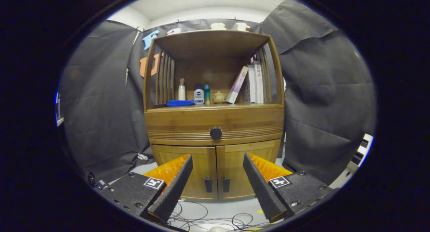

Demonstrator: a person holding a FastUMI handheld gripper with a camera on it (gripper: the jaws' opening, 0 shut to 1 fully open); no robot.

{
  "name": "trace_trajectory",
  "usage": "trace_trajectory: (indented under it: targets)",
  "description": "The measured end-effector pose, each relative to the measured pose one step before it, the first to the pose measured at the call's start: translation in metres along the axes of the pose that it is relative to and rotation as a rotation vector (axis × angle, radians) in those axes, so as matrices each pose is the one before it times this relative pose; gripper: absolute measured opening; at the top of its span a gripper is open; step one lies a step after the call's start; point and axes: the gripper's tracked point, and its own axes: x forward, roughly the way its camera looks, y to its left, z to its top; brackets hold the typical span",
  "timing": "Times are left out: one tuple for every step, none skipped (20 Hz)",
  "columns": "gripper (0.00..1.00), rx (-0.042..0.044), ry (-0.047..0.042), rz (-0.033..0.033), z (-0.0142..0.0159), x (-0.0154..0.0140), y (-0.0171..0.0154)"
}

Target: Pull open the drawer, take out the items inside it, and place them on the countertop above the cabinet.

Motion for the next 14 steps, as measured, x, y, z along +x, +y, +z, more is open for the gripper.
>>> trace_trajectory:
  targets:
    - [0.99, -0.00874, -0.00364, -0.00187, 0.00393, 0.00702, -0.00073]
    - [0.99, -0.00715, -0.00235, -0.00002, 0.00321, 0.00979, 0.00023]
    - [0.99, -0.00204, 0.00266, 0.00328, 0.00324, 0.00970, 0.00162]
    - [0.99, -0.00230, 0.00466, 0.00710, 0.00238, 0.01157, 0.00275]
    - [0.99, -0.00525, 0.00394, 0.00304, 0.00410, 0.01283, 0.00153]
    - [0.99, -0.00568, 0.00322, -0.00354, 0.00401, 0.01274, -0.00066]
    - [0.99, -0.00524, -0.00027, -0.00198, 0.00395, 0.01360, 0.00059]
    - [0.99, -0.00814, 0.00028, 0.00117, 0.00297, 0.01549, 0.00123]
    - [0.99, -0.01080, 0.01061, -0.00536, 0.00017, 0.01614, -0.00082]
    - [0.99, -0.00558, 0.01507, 0.00020, -0.00215, 0.01587, -0.00050]
    - [0.99, -0.00188, 0.00593, -0.00928, -0.00065, 0.01428, -0.00268]
    - [0.99, -0.00094, 0.01161, -0.01210, -0.00218, 0.01422, -0.00366]
    - [0.99, 0.00483, 0.00800, -0.00556, -0.00083, 0.01169, -0.00231]
    - [0.99, 0.00760, 0.00705, -0.00510, -0.00040, 0.01184, -0.00174]
